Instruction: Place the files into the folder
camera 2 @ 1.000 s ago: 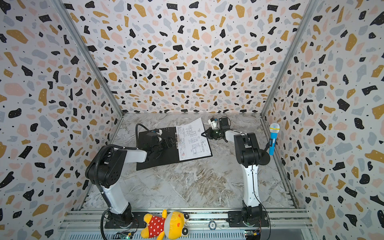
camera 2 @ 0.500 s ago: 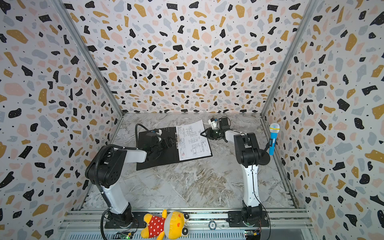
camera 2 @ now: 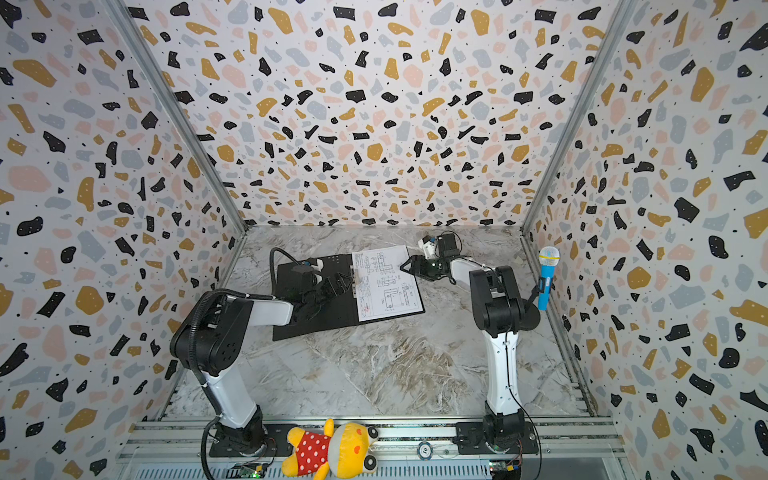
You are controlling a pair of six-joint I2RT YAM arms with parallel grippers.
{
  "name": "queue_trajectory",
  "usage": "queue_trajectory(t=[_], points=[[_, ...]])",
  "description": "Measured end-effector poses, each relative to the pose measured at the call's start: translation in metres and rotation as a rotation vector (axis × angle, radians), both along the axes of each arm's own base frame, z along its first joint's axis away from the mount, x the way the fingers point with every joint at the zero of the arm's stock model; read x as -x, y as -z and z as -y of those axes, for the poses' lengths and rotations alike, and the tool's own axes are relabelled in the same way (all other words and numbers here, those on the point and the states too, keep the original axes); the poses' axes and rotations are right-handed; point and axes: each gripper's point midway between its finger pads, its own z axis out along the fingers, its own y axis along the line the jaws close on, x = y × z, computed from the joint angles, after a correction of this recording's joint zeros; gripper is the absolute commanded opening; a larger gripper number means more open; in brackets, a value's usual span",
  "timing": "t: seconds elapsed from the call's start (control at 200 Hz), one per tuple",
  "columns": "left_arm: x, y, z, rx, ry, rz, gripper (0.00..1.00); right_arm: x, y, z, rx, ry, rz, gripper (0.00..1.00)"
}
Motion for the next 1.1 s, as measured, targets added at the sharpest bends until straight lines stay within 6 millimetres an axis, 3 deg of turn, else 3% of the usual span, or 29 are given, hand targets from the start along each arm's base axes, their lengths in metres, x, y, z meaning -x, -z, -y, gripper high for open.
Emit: queue_trajectory(t=[0.2,0.415,0.591,0.726,1.101], points=[[-0.007,-0.008,-0.002,0.020,0.004,0.012,1.00,-0.005,-0.002,0.010,0.039,0.038,0.013,0.81],[-0.043,-0.030,0.012,0.046,0.040,0.077,1.00,0.001,-0.002,0.023,0.066,0.069,0.011,0.81],[-0.068,-0.017,0.024,0.075,0.082,0.064,1.00,0.011,0.005,0.036,0.059,0.089,0.002,0.81],[-0.074,0.000,0.027,0.090,0.100,0.029,1.00,0.014,0.005,0.049,0.055,0.110,0.002,0.81],[-0.081,-0.002,0.038,0.177,0.151,0.048,1.00,0.015,0.006,0.056,0.039,0.113,0.016,0.81]])
